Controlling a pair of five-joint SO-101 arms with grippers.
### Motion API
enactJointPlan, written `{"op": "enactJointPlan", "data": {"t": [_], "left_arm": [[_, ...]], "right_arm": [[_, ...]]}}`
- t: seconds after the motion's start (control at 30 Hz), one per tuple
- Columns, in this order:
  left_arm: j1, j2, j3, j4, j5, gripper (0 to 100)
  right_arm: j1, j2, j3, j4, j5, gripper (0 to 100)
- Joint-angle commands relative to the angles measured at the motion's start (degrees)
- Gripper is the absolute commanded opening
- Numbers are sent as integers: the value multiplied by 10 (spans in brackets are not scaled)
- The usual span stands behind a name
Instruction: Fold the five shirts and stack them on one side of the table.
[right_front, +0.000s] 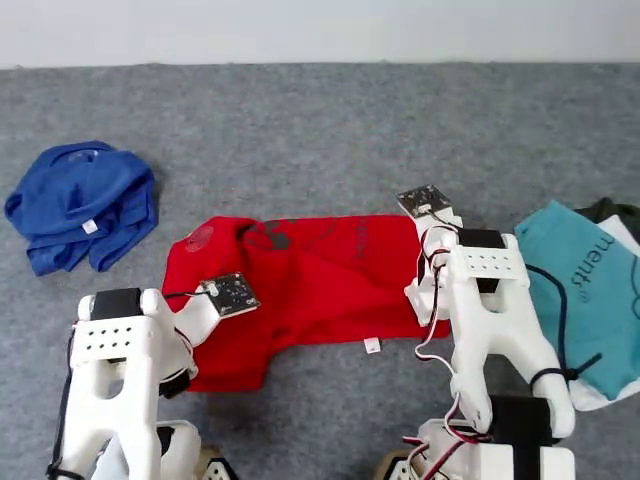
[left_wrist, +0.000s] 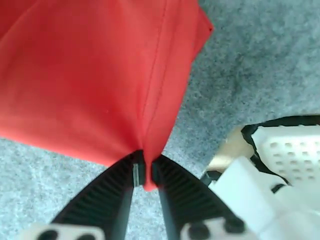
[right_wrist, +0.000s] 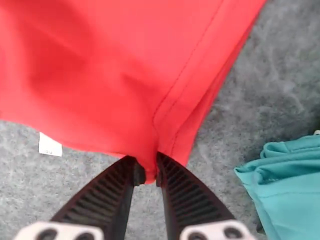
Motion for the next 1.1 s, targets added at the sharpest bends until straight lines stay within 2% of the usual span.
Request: {"op": "enactJointPlan", "data": {"t": [0.0, 0.17, 0.37, 0.57, 0.67, 0.83, 1.07], "left_arm": [[-18, -9, -4, -2, -9, 13], [-47, -9, 0, -2, -9, 15], [-59, -5, 0, -4, -9, 84], [-58, -4, 0, -5, -9, 97], [-59, -4, -3, -4, -6, 97], [-59, -9, -4, -4, -6, 94], [-59, -9, -4, -3, -8, 94]], "right_arm": [[-3, -24, 0, 6, 6, 14], [-4, -24, 0, 7, 6, 30], [-4, -25, -1, 27, 5, 196], [-7, -31, -3, 43, 8, 201], [-28, -31, -1, 89, 57, 201], [-41, -38, -4, 109, 68, 200], [-59, -158, -37, 186, 120, 200]]}}
